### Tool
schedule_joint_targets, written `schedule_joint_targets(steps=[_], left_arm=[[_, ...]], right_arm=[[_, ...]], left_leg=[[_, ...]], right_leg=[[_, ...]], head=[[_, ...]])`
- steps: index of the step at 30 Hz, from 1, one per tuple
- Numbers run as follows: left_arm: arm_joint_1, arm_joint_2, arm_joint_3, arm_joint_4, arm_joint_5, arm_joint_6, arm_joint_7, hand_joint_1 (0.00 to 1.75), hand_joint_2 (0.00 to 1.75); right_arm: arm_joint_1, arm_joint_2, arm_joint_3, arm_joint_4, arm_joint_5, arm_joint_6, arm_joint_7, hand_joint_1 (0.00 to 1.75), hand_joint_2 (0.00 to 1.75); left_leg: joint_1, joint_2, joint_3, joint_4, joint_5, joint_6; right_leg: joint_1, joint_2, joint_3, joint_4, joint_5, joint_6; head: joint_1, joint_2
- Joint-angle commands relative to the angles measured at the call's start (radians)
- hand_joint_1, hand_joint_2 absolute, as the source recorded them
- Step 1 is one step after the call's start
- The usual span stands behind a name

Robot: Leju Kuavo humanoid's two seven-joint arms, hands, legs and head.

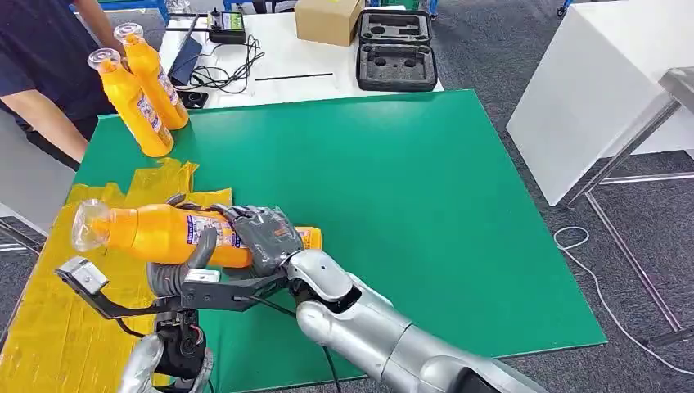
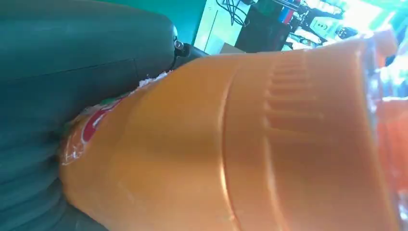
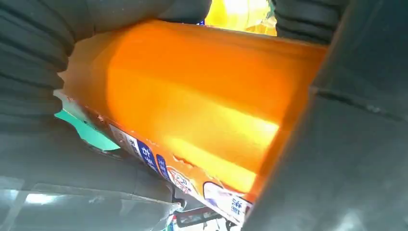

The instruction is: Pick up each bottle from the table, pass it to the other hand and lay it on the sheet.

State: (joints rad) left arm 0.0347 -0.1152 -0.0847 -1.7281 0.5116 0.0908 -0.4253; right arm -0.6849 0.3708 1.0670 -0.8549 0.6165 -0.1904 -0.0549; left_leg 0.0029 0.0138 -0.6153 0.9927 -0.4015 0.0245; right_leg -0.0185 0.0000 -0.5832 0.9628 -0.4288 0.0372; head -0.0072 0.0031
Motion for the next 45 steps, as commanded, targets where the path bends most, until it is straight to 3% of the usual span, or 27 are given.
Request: schedule_joint_targets(steps=[1, 2, 10, 17, 26, 30, 32, 34, 36, 41, 45], left_arm=[[-0.097, -0.005, -0.002, -0.020, -0.002, 0.005, 0.003, 1.75, 1.75], [-0.093, -0.005, 0.006, -0.027, 0.002, 0.008, 0.003, 1.75, 1.75], [-0.049, 0.029, 0.187, -0.053, -0.110, 0.074, -0.039, 1.75, 1.75], [-0.054, 0.021, 0.209, -0.047, -0.141, 0.075, -0.045, 1.75, 1.75], [-0.023, 0.101, 0.313, 0.001, -0.260, 0.182, -0.135, 1.75, 1.75], [-0.051, 0.149, 0.312, 0.057, -0.644, 0.495, -0.273, 1.75, 1.75], [-0.057, 0.175, 0.316, 0.105, -0.845, 0.607, -0.273, 1.75, 1.75], [-0.064, 0.112, 0.451, 0.081, -1.211, 0.607, -0.273, 1.75, 1.75], [-0.036, 0.094, 0.504, 0.039, -1.446, 0.607, -0.273, 1.75, 1.75], [0.041, 0.073, 0.504, 0.068, -1.623, 0.607, -0.273, 1.75, 1.75], [0.060, 0.062, 0.450, 0.195, -1.764, 0.607, -0.273, 1.75, 1.75]], right_arm=[[0.074, -0.022, 0.021, 0.036, -0.029, 0.089, -0.010, 1.50, 1.75], [0.075, -0.022, -0.016, 0.037, -0.064, 0.109, -0.015, 0.00, 0.00], [0.098, -0.129, -0.271, -0.128, -0.093, 0.132, -0.041, 0.00, 0.00], [0.113, -0.129, -0.293, -0.142, -0.095, 0.137, -0.046, 0.00, 0.00], [0.125, -0.222, -0.405, -0.214, -0.183, 0.150, -0.105, 0.00, 0.00], [0.141, -0.223, -0.414, -0.219, -0.191, 0.147, -0.114, 0.00, 0.00], [0.144, -0.226, -0.414, -0.223, -0.195, 0.145, -0.118, 0.00, 0.00], [0.144, -0.230, -0.415, -0.222, -0.204, 0.146, -0.123, 0.00, 0.00], [0.132, -0.232, -0.414, -0.215, -0.215, 0.157, -0.128, 0.00, 0.00], [0.101, -0.233, -0.416, -0.176, -0.232, 0.173, -0.145, 0.00, 0.00], [0.109, -0.242, -0.418, -0.190, -0.247, 0.175, -0.156, 0.00, 0.00]], left_leg=[[0.002, -0.008, 0.005, 0.000, -0.002, -0.002], [0.002, -0.005, 0.003, -0.001, 0.000, -0.001], [0.002, -0.005, 0.002, 0.000, -0.001, -0.001], [0.001, -0.004, 0.001, 0.000, 0.000, -0.001], [0.001, -0.004, 0.005, 0.000, -0.002, -0.001], [0.000, -0.003, 0.003, -0.001, -0.001, -0.001], [0.001, -0.005, 0.005, 0.000, -0.002, -0.002], [0.001, -0.004, 0.005, -0.001, -0.001, -0.002], [0.001, -0.002, 0.005, 0.000, -0.002, -0.002], [0.000, 0.002, 0.005, -0.001, -0.002, -0.001], [0.000, -0.003, 0.004, -0.002, -0.001, -0.001]], right_leg=[[0.002, -0.007, 0.008, -0.002, -0.003, -0.002], [0.002, -0.005, 0.005, -0.002, -0.001, -0.001], [0.002, -0.004, 0.005, -0.001, -0.001, -0.002], [0.001, -0.003, 0.004, -0.001, -0.001, -0.001], [0.002, -0.002, 0.008, -0.001, -0.002, -0.002], [0.001, -0.002, 0.005, -0.001, -0.001, -0.001], [0.002, -0.004, 0.008, -0.001, -0.003, -0.002], [0.001, -0.002, 0.008, -0.001, -0.002, -0.002], [0.002, 0.000, 0.007, -0.001, -0.002, -0.002], [0.000, 0.003, 0.006, -0.001, -0.001, -0.001], [0.000, -0.002, 0.006, -0.001, -0.001, -0.001]], head=[[0.000, 0.000], [0.000, 0.000], [0.000, 0.000], [0.000, 0.000], [0.000, 0.000], [0.000, 0.000], [0.000, 0.000], [0.000, 0.000], [0.000, 0.000], [0.000, 0.000], [0.000, 0.000]])
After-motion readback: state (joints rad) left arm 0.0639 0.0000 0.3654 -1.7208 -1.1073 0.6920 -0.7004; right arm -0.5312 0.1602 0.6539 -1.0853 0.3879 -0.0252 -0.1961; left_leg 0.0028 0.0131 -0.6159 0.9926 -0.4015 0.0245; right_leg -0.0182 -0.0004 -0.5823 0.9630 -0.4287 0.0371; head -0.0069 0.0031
